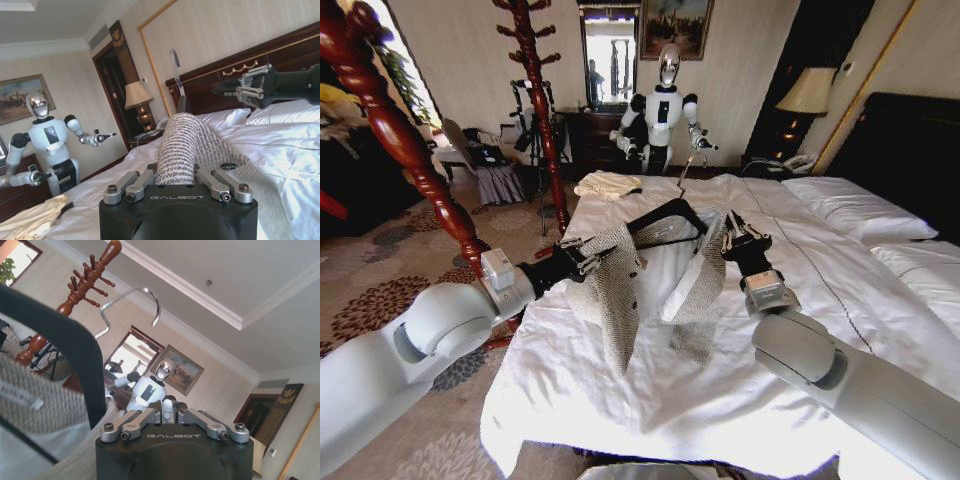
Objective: Pick up the clothes from the bed and hang them on the clothes hanger.
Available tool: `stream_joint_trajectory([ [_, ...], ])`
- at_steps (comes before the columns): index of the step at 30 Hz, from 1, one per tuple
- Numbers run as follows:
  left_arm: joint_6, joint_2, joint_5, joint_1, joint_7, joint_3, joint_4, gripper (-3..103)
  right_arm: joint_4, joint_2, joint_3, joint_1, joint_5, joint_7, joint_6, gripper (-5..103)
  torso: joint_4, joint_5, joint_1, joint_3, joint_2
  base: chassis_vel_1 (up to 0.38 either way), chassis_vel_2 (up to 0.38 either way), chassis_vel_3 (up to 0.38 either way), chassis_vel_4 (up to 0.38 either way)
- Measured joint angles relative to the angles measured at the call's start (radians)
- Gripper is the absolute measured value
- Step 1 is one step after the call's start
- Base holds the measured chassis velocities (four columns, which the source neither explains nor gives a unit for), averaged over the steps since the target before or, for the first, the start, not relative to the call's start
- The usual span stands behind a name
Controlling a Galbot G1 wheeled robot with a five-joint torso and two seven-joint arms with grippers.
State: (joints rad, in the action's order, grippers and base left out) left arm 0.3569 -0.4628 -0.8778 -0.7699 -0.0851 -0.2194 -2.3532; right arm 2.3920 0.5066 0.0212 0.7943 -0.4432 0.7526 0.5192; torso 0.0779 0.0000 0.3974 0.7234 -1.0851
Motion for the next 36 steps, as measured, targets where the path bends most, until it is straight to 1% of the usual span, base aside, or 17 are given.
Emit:
stream_joint_trajectory([
  [3,-0.009,-0.005,0.010,-0.008,-0.001,0.009,-0.009,23,0.001,-0.002,0.013,0.002,-0.002,-0.013,-0.017,13,0.0000,0.0000,0.000,0.000,0.000,0.000,0.000,0.000,0.000],
  [4,-0.015,-0.010,0.023,-0.012,-0.001,0.011,-0.011,22,0.005,-0.003,0.019,0.008,-0.003,-0.018,-0.026,18,0.0000,0.0000,0.000,0.000,0.000,0.000,0.000,0.000,0.000],
  [5,-0.020,-0.013,0.036,-0.015,-0.001,0.011,-0.011,22,0.007,-0.003,0.021,0.012,-0.003,-0.020,-0.028,18,0.0000,0.0000,0.000,0.000,0.000,0.000,0.000,0.000,0.000],
  [8,-0.043,-0.024,0.109,-0.029,0.004,0.008,-0.001,20,0.021,-0.003,0.028,0.029,-0.013,-0.020,-0.030,33,0.0000,0.0000,0.000,0.000,0.000,0.000,0.000,0.000,0.000],
  [10,-0.047,-0.026,0.118,-0.032,0.008,0.007,0.001,20,0.022,-0.003,0.030,0.031,-0.015,-0.020,-0.030,33,0.0000,0.0000,0.000,0.000,0.000,0.000,0.000,0.000,0.000],
  [13,-0.070,-0.036,0.199,-0.050,0.025,0.001,0.017,20,0.027,-0.005,0.044,0.040,-0.023,-0.019,-0.030,50,0.0000,0.0001,0.000,0.000,0.000,0.000,0.000,0.000,0.000],
  [14,-0.070,-0.036,0.199,-0.050,0.025,0.001,0.017,20,0.027,-0.005,0.044,0.040,-0.023,-0.019,-0.030,50,0.0000,0.0001,0.000,0.000,0.000,0.000,0.000,0.000,0.000],
  [17,-0.094,-0.051,0.301,-0.061,0.033,-0.012,0.038,20,0.036,-0.010,0.055,0.046,-0.029,-0.016,-0.030,66,0.0000,0.0000,0.000,0.000,0.000,0.000,0.000,0.000,0.000],
  [18,-0.098,-0.055,0.317,-0.062,0.037,-0.018,0.043,20,0.037,-0.011,0.057,0.048,-0.030,-0.016,-0.029,66,0.0000,0.0000,0.000,0.000,0.000,0.000,0.000,0.000,0.000],
  [19,-0.098,-0.055,0.317,-0.062,0.037,-0.018,0.043,20,0.037,-0.011,0.057,0.048,-0.030,-0.016,-0.029,66,0.0000,0.0000,0.000,0.000,0.000,0.000,0.000,0.000,0.000],
  [21,-0.110,-0.064,0.348,-0.059,0.048,-0.039,0.057,20,0.040,-0.013,0.067,0.056,-0.031,-0.014,-0.029,78,0.0000,0.0000,0.000,0.000,0.000,0.000,0.000,0.000,0.000],
  [23,-0.118,-0.070,0.356,-0.051,0.064,-0.057,0.065,20,0.041,-0.014,0.074,0.064,-0.033,-0.010,-0.029,88,0.0000,0.0000,0.000,0.000,0.000,0.000,0.000,0.000,0.000],
  [25,-0.121,-0.073,0.356,-0.046,0.072,-0.066,0.069,20,0.041,-0.015,0.077,0.066,-0.033,-0.007,-0.029,88,0.0000,0.0001,0.000,0.000,0.000,0.000,0.000,0.000,0.000],
  [26,-0.128,-0.077,0.358,-0.038,0.081,-0.082,0.077,20,0.041,-0.016,0.083,0.071,-0.034,-0.002,-0.029,97,0.0000,0.0000,0.000,0.000,0.000,0.000,0.000,0.000,0.000],
  [32,-0.141,-0.077,0.369,-0.013,0.082,-0.131,0.100,20,0.040,-0.023,0.099,0.082,-0.038,0.004,-0.029,100,0.0000,0.0000,0.000,0.000,0.000,0.000,0.000,0.000,0.000],
  [34,-0.142,-0.083,0.366,-0.017,0.082,-0.189,0.111,20,0.041,-0.028,0.118,0.102,-0.038,0.004,-0.036,100,0.0000,0.0002,0.000,0.000,0.000,0.000,0.000,0.000,0.000],
  [36,-0.142,-0.089,0.372,-0.024,0.081,-0.212,0.116,20,0.043,-0.030,0.129,0.114,-0.038,0.003,-0.038,100,-0.0001,0.0002,0.000,0.000,0.000,0.000,0.000,0.000,0.000],
])
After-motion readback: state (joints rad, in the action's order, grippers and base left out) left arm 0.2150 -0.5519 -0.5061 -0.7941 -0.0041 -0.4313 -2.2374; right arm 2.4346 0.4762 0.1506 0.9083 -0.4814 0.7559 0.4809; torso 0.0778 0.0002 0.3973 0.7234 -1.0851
